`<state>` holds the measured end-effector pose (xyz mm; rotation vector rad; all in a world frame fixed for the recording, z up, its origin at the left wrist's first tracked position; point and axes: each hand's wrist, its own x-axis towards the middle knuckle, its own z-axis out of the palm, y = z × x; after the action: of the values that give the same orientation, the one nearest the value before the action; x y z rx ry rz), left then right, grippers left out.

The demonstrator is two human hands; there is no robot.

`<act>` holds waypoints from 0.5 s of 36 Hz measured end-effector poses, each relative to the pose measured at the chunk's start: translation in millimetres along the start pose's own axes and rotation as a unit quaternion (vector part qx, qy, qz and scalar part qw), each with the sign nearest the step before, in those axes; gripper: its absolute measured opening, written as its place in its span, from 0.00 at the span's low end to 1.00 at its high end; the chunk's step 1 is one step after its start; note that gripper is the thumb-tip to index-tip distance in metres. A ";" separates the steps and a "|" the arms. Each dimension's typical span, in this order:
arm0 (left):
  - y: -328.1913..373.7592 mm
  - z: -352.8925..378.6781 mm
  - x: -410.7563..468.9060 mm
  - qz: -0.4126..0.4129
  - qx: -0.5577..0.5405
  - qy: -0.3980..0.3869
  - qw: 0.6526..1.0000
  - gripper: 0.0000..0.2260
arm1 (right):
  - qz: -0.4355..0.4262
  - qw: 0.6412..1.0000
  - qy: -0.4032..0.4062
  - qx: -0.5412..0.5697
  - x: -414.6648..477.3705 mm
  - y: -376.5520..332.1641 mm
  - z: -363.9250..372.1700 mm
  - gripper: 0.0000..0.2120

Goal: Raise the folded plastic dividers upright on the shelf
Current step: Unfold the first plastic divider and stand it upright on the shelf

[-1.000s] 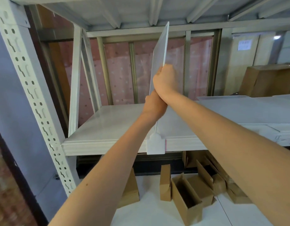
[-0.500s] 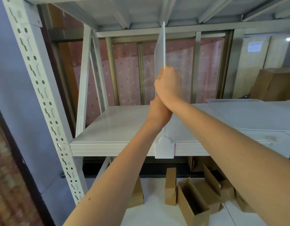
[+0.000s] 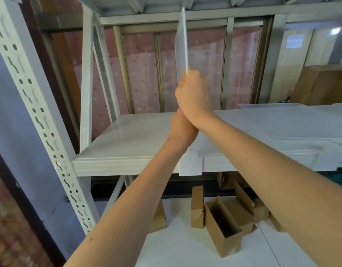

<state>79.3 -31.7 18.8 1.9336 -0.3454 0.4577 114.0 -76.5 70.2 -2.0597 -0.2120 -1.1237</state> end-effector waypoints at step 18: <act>-7.0 4.6 -7.1 0.034 -0.023 0.023 0.999 0.15 | -0.036 0.998 0.047 -0.018 -7.6 5.7 -1.9 0.09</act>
<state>76.8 -32.9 8.2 1.8678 -0.3885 0.5334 110.9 -80.2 61.9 -2.0404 -0.2227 -1.2735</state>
